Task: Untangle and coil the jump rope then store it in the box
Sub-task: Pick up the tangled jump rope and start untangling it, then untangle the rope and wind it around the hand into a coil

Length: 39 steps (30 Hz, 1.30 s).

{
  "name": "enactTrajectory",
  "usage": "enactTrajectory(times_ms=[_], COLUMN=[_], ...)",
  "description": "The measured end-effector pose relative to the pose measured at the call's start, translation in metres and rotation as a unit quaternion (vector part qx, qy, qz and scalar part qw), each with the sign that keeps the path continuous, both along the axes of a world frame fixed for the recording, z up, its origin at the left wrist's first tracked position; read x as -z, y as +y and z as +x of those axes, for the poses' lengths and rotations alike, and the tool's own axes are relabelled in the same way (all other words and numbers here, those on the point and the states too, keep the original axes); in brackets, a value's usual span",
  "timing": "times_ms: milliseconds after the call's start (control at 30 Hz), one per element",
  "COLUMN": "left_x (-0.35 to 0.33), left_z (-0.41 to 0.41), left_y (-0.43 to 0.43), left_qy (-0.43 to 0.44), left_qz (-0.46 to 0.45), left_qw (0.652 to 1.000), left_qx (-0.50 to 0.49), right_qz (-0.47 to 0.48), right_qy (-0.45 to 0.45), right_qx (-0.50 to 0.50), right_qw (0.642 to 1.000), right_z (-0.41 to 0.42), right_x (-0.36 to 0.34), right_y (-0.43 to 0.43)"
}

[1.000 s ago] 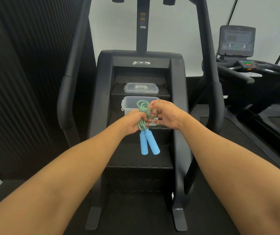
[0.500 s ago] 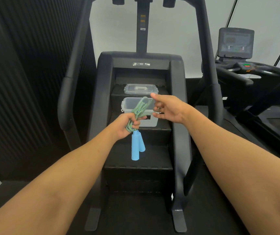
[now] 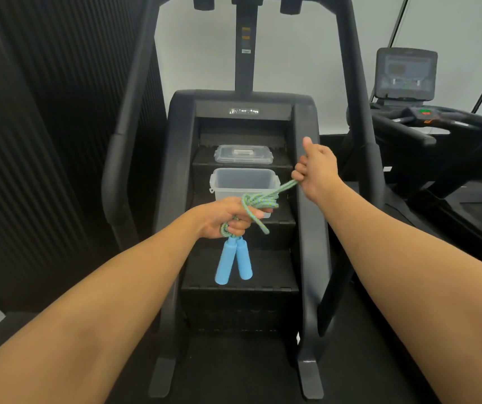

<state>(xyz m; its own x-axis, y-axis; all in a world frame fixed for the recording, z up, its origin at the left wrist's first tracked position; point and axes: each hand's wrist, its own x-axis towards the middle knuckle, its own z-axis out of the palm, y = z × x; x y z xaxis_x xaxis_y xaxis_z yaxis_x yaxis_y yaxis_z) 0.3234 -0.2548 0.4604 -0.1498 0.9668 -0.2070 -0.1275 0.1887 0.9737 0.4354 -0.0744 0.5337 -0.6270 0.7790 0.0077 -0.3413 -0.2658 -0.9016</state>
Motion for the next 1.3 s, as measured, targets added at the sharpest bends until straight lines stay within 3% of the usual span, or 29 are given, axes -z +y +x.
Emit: enactTrajectory(times_ms=[67,133,200,267,333,400,433,467,533,567,600,733,867,1033,1067,1100,1167,1200,1233,1300], left_x=[-0.005,-0.007,-0.006,-0.006,-0.005,-0.005,-0.004,-0.004,-0.005,-0.005,-0.006,-0.008,-0.009,-0.011,-0.012,-0.013,-0.014,-0.014,-0.015,-0.017], left_z=[0.003,0.005,0.005,0.005,0.004,0.004,0.004,0.005,0.007,0.008,0.008,0.002,-0.011,-0.012,-0.009,-0.006,-0.002,-0.002,-0.002,-0.006], left_y=[0.003,0.006,0.01,0.015,0.018,0.02,0.021,0.022,0.025,0.026,0.027,0.019,0.005,0.001,0.003,0.005,0.007,0.009,0.009,0.009], left_qy=[0.072,0.142,0.171,0.186,0.223,0.278,0.304,0.323,0.343,0.347,0.345,0.312,0.268,0.257,0.26,0.256,0.206,0.165,0.121,0.048], left_qz=[-0.042,-0.086,-0.098,-0.085,-0.085,-0.094,-0.098,-0.096,-0.089,-0.088,-0.091,-0.108,-0.125,-0.121,-0.119,-0.116,-0.094,-0.077,-0.059,-0.026], left_qw=[0.995,0.985,0.98,0.979,0.971,0.955,0.946,0.939,0.931,0.929,0.93,0.941,0.953,0.956,0.956,0.957,0.971,0.98,0.987,0.996], left_qx=[0.048,0.055,0.021,-0.011,-0.028,-0.043,-0.053,-0.064,-0.085,-0.091,-0.093,-0.075,-0.067,-0.069,-0.071,-0.073,-0.079,-0.082,-0.084,-0.077], right_qz=[0.15,0.325,0.515,0.628,0.654,0.668,0.667,0.658,0.594,0.56,0.543,0.579,0.667,0.627,0.615,0.597,0.466,0.374,0.291,0.183], right_qy=[-0.069,-0.167,-0.282,-0.375,-0.45,-0.495,-0.5,-0.491,-0.427,-0.398,-0.387,-0.434,-0.489,-0.551,-0.539,-0.505,-0.368,-0.299,-0.259,-0.243], right_qx=[-0.013,-0.076,-0.139,-0.203,-0.257,-0.261,-0.252,-0.241,-0.214,-0.212,-0.228,-0.316,-0.195,-0.069,-0.059,-0.052,-0.049,-0.066,-0.09,-0.151], right_qw=[0.986,0.928,0.798,0.651,0.551,0.491,0.491,0.518,0.647,0.695,0.71,0.614,0.527,0.546,0.573,0.622,0.804,0.876,0.917,0.941], right_z=[0.007,0.012,0.015,0.014,0.01,0.007,0.005,0.005,0.001,-0.001,-0.002,0.005,0.01,0.017,0.015,0.012,0.008,0.007,0.007,0.01], right_x=[0.0,-0.001,-0.004,-0.007,-0.007,-0.007,-0.005,-0.004,-0.001,0.002,0.004,0.006,0.01,0.019,0.021,0.022,0.022,0.021,0.021,0.022], right_y=[-0.001,-0.001,-0.001,-0.005,-0.012,-0.016,-0.019,-0.024,-0.032,-0.036,-0.039,-0.038,-0.022,-0.006,-0.004,-0.004,-0.007,-0.011,-0.012,-0.016])
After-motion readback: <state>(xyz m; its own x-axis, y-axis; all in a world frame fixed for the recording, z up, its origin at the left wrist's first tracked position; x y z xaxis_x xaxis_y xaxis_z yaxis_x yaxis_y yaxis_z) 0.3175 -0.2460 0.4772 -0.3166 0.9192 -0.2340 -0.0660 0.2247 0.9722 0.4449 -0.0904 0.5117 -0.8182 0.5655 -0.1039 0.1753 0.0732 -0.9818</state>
